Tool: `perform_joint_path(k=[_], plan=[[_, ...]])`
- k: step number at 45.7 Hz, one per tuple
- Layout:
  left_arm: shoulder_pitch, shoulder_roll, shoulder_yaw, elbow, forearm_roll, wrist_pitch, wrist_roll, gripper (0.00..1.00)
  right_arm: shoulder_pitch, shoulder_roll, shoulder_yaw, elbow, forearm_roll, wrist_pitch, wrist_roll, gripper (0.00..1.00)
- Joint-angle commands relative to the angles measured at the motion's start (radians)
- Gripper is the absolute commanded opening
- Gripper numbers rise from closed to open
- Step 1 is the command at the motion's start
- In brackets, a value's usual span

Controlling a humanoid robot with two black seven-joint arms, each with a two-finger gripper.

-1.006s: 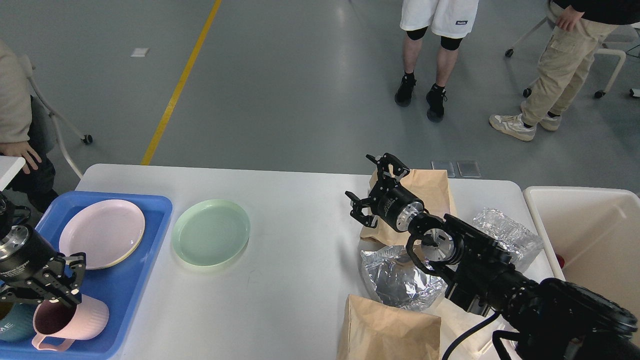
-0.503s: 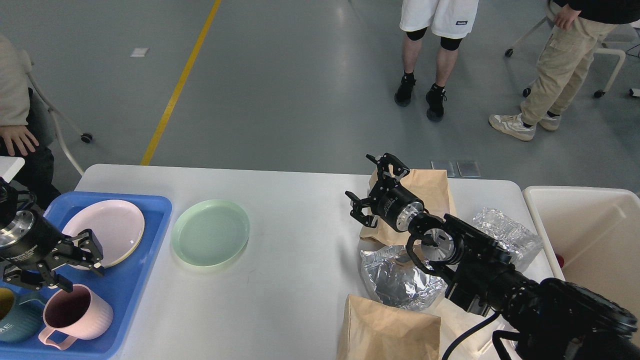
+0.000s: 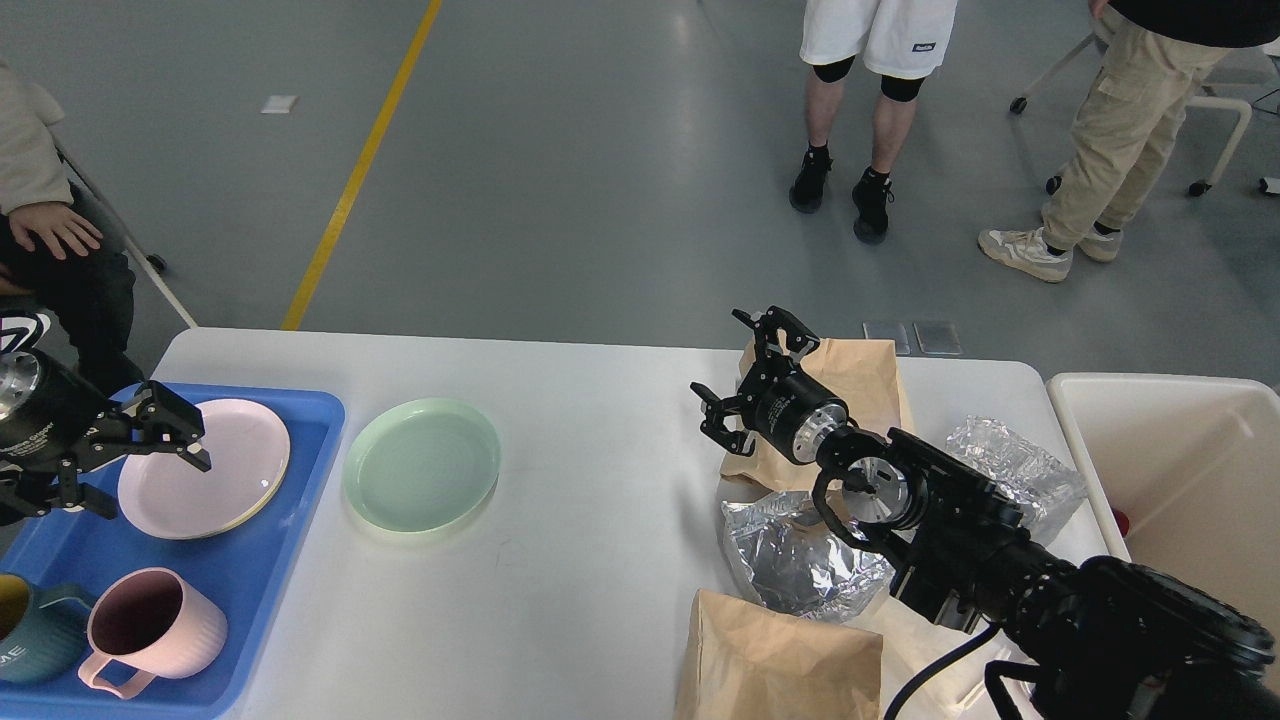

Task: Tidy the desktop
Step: 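Set the mug down on the blue tray, open the left gripper, withdraw, then move the left gripper over the pale green plate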

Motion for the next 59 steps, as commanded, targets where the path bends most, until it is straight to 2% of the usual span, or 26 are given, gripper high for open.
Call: perform_joint_path(k=[1,13,21,24,41,45,54,59], plan=[[-0.047,-0.048,0.006,0.0,0.002,0.0,0.002,0.96,0.0,0.0,-0.001,0.0,0.0,0.0,0.0,1.0],[-0.148,-0.071,0.02,0.0,0.002,0.0,0.002,0.96,0.0,0.0,-0.001,0.0,0.0,0.0,0.0,1.0],[-0.231,-0.051,-0.016,-0.016,-0.006,0.0,-0.014,0.96,0.0,0.0,0.001,0.0,0.0,0.0,0.0,1.0],[-0.242,-0.049,-0.005,-0.018,-0.005,0.0,0.002,0.96,0.002,0.0,-0.001,0.0,0.0,0.0,0.0,1.0],[-0.306,-0.046,0.059,-0.087,0.006,0.0,-0.001,0.96,0.0,0.0,-0.001,0.0,0.0,0.0,0.0,1.0],[-0.305,-0.088,0.061,-0.089,0.008,0.0,0.003,0.96,0.0,0.0,-0.001,0.0,0.0,0.0,0.0,1.0],[-0.279,-0.261,0.063,-0.087,0.071,0.0,0.005,0.96,0.0,0.0,-0.001,0.0,0.0,0.0,0.0,1.0],[-0.263,-0.341,0.063,-0.087,0.089,0.093,0.006,0.96,0.0,0.0,0.001,0.0,0.001,0.0,0.0,1.0]])
